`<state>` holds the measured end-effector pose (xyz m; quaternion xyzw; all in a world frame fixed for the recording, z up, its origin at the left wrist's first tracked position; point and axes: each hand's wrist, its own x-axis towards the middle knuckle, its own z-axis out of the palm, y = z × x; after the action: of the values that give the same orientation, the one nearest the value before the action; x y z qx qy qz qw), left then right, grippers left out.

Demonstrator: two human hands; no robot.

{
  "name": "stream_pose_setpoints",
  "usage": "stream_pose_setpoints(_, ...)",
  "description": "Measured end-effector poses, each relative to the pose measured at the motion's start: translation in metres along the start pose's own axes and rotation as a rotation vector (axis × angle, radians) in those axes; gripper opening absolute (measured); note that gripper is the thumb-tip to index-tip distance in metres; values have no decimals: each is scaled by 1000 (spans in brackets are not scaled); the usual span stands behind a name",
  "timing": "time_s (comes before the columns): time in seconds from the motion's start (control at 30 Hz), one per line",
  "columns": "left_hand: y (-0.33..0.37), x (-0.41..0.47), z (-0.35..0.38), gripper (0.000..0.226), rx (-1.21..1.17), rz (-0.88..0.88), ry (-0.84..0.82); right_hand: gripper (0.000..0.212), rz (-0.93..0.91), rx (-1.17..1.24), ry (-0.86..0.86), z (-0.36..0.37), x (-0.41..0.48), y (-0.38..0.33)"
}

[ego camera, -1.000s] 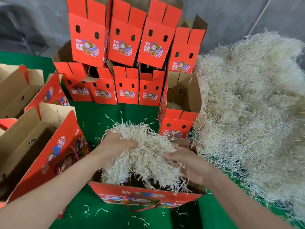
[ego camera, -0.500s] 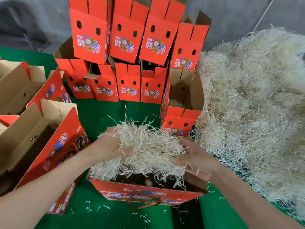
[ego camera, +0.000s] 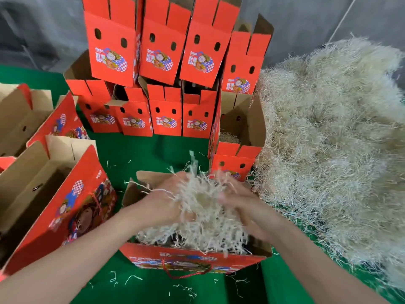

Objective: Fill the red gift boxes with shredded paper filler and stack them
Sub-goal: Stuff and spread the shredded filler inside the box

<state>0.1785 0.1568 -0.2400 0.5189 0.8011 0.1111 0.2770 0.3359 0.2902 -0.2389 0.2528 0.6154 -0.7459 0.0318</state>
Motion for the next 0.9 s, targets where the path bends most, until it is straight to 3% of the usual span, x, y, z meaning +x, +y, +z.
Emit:
stream_pose_setpoints(0.07, 13, 8, 9, 49, -69, 186, -6, 110, 61, -76, 34, 19, 10, 6)
stream_pose_setpoints(0.17, -1, 12, -10, 78, -399, 119, -127, 94, 61, -98, 189, 11, 12, 9)
stream_pose_setpoints(0.2, -6, 10, -22, 72, -614, 119, -132, 86, 64, -83, 223, 3, 9, 11)
stream_pose_setpoints(0.27, -18, 5, -34, 42, -943, 115, 52, 71, 96, -28, 272, -8, 1, 14)
stream_pose_setpoints(0.33, -28, 2, -34, 26, -890, 48, 211, 53, 92, 50, 264, -14, -6, 15)
stream_pose_setpoints(0.37, -32, 1, -29, 24, -797, 7, 168, 51, 74, 73, 253, -15, -9, 15)
stream_pose_setpoints(0.43, -34, 0, -13, 31, -733, -96, -82, 63, 48, 102, 236, -17, -10, 13)
stream_pose_setpoints(0.5, -28, -2, -1, 46, -910, -265, -209, 81, 62, 149, 224, -16, -10, 10)
stream_pose_setpoints(0.6, -30, 2, 3, 31, -998, -346, -62, 98, 103, 193, 187, -18, -14, 11)
stream_pose_setpoints(0.73, -38, 5, -3, 50, -1059, -322, 185, 49, 164, 220, 185, -24, -14, 17)
stream_pose_setpoints(0.83, -18, 4, 3, 57, -1086, -255, 79, 53, 214, 153, 75, -4, 0, 18)
stream_pose_setpoints(0.9, -7, 6, 11, 73, -1034, -228, -49, 49, 215, 11, 101, 12, 12, 20)
